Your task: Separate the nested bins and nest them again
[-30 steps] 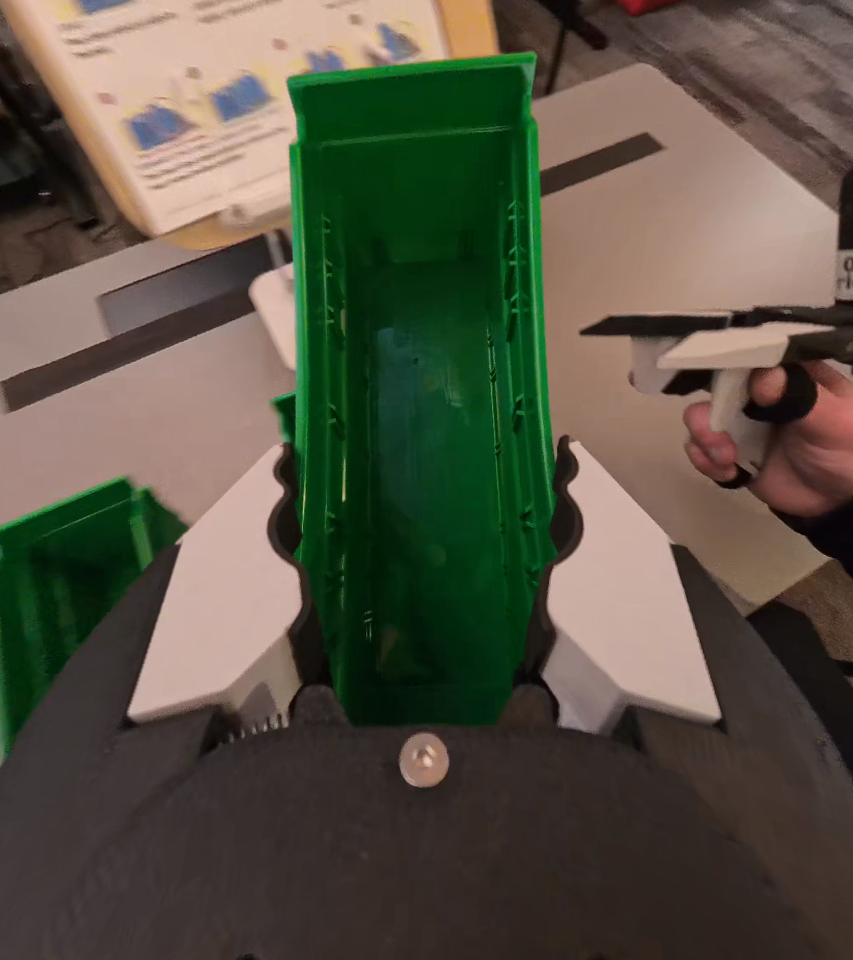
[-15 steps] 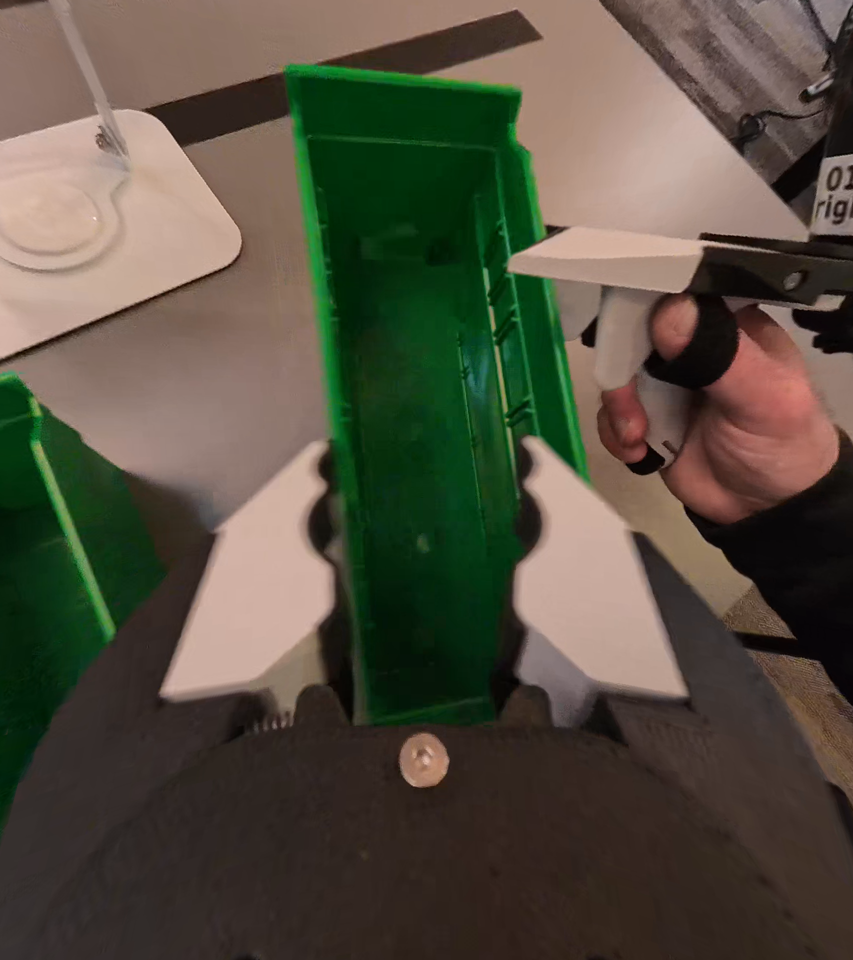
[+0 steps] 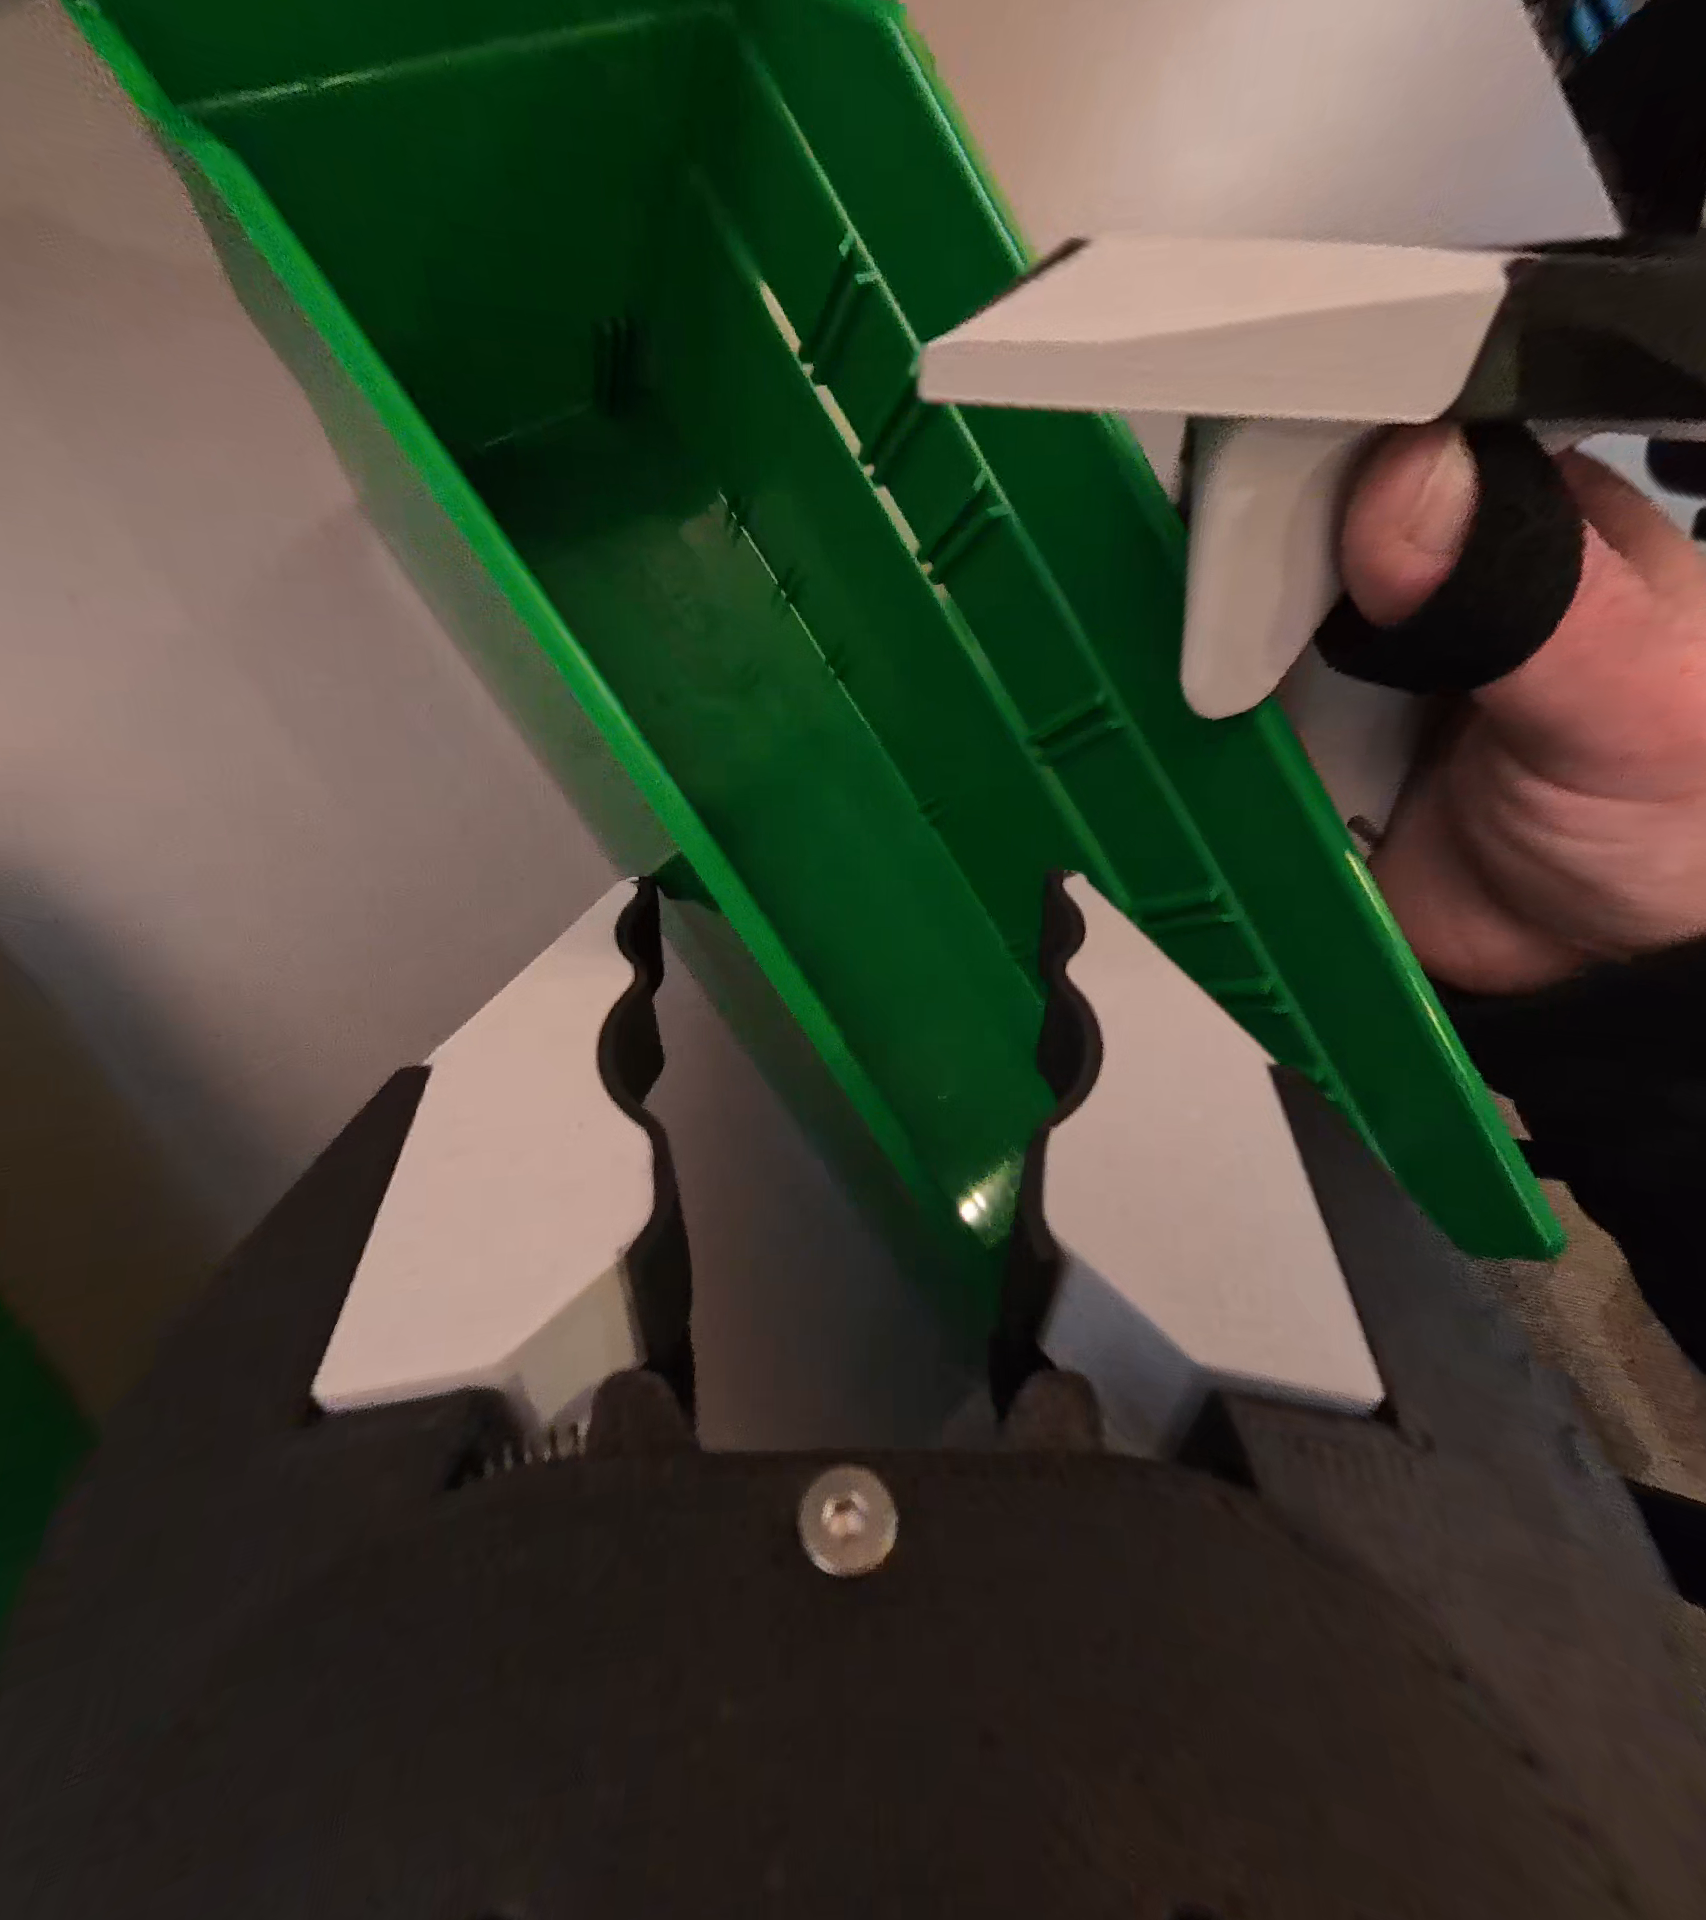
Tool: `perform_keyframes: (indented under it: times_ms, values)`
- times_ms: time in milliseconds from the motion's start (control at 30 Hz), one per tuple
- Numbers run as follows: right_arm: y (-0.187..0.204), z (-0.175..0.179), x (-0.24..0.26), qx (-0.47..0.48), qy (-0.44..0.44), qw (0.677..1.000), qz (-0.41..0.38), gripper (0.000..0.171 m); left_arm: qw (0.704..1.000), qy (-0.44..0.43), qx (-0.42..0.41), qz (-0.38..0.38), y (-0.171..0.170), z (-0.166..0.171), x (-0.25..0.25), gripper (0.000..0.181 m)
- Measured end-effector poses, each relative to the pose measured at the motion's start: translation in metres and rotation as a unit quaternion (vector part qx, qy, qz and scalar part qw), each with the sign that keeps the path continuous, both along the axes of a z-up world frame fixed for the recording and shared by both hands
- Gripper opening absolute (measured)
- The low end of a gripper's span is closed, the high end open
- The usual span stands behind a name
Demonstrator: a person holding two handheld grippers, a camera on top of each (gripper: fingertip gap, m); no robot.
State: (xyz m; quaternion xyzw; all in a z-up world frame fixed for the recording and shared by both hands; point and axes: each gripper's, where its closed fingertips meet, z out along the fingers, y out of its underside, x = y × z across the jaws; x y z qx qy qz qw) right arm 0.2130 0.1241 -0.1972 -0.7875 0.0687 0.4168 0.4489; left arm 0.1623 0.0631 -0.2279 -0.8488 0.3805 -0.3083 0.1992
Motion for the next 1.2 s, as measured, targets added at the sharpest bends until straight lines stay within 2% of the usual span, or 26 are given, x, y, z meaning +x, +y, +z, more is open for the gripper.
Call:
perform_keyframes:
  times_ms: [567, 700, 800, 1000, 1100, 1200]
  values:
    - [0.005, 0.005, -0.007, 0.002, 0.056, 0.998, -0.038, 0.096, 1.0, 0.016, 0.008, -0.003, 0.026, -0.006, -0.005, 0.065]
    - [0.006, 0.013, -0.002, 0.018, 0.054, 0.998, -0.042, 0.094, 0.999, -0.006, 0.041, 0.011, 0.034, 0.018, -0.01, 0.069]
    - [0.006, 0.014, 0.005, 0.024, 0.037, 0.998, -0.049, 0.094, 0.996, -0.011, 0.083, 0.01, 0.036, 0.048, -0.023, 0.076]
    - [0.006, 0.008, 0.009, 0.018, 0.022, 0.998, -0.052, 0.095, 0.985, 0.008, 0.168, 0.046, 0.053, 0.121, -0.098, 0.09]
    - [0.006, 0.006, 0.012, 0.019, 0.018, 0.998, -0.053, 0.095, 0.975, 0.046, 0.196, 0.096, 0.07, 0.143, -0.166, 0.094]
    - [0.007, 0.005, 0.012, 0.019, 0.025, 0.998, -0.052, 0.095, 0.964, 0.085, 0.199, 0.155, 0.085, 0.15, -0.242, 0.1]
